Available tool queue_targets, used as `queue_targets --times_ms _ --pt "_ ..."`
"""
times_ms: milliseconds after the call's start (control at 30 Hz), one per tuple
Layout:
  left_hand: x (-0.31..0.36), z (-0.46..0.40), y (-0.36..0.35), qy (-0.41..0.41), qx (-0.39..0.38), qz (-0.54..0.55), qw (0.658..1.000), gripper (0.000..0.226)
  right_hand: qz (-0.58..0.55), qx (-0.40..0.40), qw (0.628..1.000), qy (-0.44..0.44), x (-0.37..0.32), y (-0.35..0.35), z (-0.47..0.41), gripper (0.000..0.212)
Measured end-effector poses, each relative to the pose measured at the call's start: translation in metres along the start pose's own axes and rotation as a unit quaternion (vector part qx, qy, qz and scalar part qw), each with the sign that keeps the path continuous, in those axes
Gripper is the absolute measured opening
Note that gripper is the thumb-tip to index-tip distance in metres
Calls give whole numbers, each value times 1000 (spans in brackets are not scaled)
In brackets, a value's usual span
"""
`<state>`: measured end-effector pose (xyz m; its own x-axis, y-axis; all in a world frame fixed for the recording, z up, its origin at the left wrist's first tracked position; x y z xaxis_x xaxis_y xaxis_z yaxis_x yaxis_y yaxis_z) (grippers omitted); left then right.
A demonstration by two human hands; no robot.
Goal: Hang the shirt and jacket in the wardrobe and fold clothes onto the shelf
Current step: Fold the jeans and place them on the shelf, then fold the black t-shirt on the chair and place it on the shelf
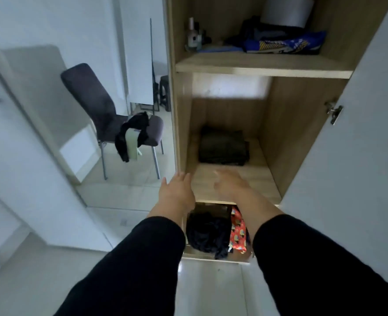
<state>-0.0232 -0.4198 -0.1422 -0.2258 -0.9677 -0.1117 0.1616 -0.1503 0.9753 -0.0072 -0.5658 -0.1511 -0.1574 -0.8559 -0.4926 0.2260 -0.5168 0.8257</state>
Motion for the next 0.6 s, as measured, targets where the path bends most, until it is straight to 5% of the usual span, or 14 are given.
queue_targets --times_ms 333,600 --pt "-99 205 -39 180 -17 37 983 61 60 -93 982 153 -121 -92 130 53" --pt "-201 391 -106 363 -66 81 926 60 126 -195 924 304 -250 -223 247 51"
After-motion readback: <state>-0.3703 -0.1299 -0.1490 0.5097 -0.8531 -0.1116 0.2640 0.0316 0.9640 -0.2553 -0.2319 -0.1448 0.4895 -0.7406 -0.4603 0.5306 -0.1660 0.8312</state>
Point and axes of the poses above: each hand's wrist, its own z-axis away from the middle knuckle, its own y-axis out of the back of the hand, x = y × z, the point moved 5 cm from there along -z, towards the middle knuckle, and after that the axes turned 13 degrees about -z, right-handed, at the moved point
